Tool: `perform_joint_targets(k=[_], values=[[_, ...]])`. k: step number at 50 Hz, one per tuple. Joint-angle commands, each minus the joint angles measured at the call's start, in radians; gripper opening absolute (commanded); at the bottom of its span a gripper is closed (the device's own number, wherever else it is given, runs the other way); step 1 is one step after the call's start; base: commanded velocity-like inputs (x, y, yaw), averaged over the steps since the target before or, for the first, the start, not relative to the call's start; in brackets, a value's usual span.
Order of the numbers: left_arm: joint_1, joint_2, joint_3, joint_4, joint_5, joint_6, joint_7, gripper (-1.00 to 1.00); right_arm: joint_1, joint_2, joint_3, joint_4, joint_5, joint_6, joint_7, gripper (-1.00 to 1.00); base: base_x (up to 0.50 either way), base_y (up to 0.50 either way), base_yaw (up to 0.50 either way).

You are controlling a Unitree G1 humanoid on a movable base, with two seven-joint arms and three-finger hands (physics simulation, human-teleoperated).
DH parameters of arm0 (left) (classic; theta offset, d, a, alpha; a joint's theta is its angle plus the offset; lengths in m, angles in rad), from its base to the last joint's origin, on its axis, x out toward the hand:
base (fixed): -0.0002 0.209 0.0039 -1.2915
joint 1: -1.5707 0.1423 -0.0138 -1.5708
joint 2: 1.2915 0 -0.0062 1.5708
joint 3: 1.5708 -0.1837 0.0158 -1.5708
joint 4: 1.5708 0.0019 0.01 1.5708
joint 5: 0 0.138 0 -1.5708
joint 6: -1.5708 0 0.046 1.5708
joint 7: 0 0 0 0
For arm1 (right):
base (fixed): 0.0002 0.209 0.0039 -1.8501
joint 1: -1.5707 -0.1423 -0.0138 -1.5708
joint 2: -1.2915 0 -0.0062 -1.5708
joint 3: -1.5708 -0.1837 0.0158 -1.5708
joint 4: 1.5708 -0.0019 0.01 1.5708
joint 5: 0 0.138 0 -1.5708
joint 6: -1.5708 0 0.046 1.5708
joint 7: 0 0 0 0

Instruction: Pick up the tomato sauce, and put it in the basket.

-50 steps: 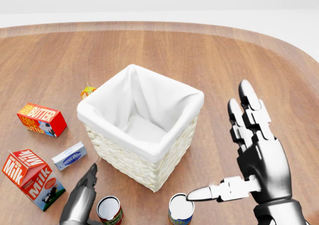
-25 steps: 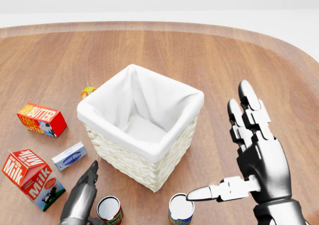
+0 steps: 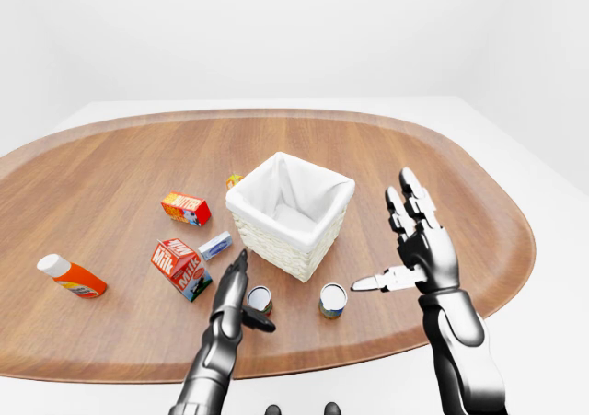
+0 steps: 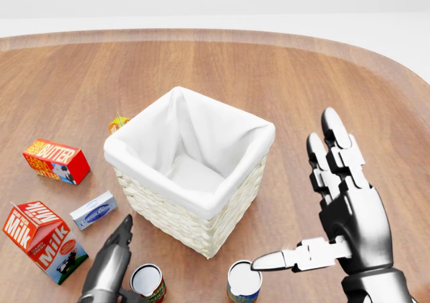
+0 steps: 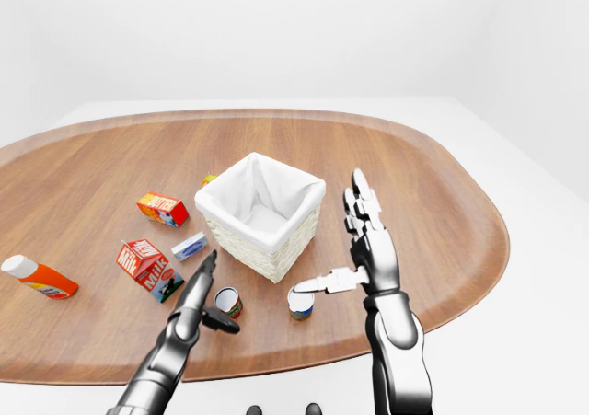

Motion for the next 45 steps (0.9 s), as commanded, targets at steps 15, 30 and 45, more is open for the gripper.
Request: perform_joint_targets(k=[15,30,45], values=[[-0.018,-0.005,-0.005,0.018,0.0,0.0,0.0,1.0,0.006,0.001,0.002,-0.004,0.0,0.0,0.002,1.0,0.0,0.0,0.0],[-0.043,-0.003,-0.001,0.087,-0.009,0.0,0.022,1.0,0.009,0.001,0.002,-0.008,0.001,0.0,0.003,1.0,0.0,0.0,0.0],[-0.051,-0.004,-0.003,0.109,-0.011,0.0,0.029,1.0,0.012,0.001,0.001,-0.014,0.002,0.0,0.004,1.0,0.0,0.0,0.0]])
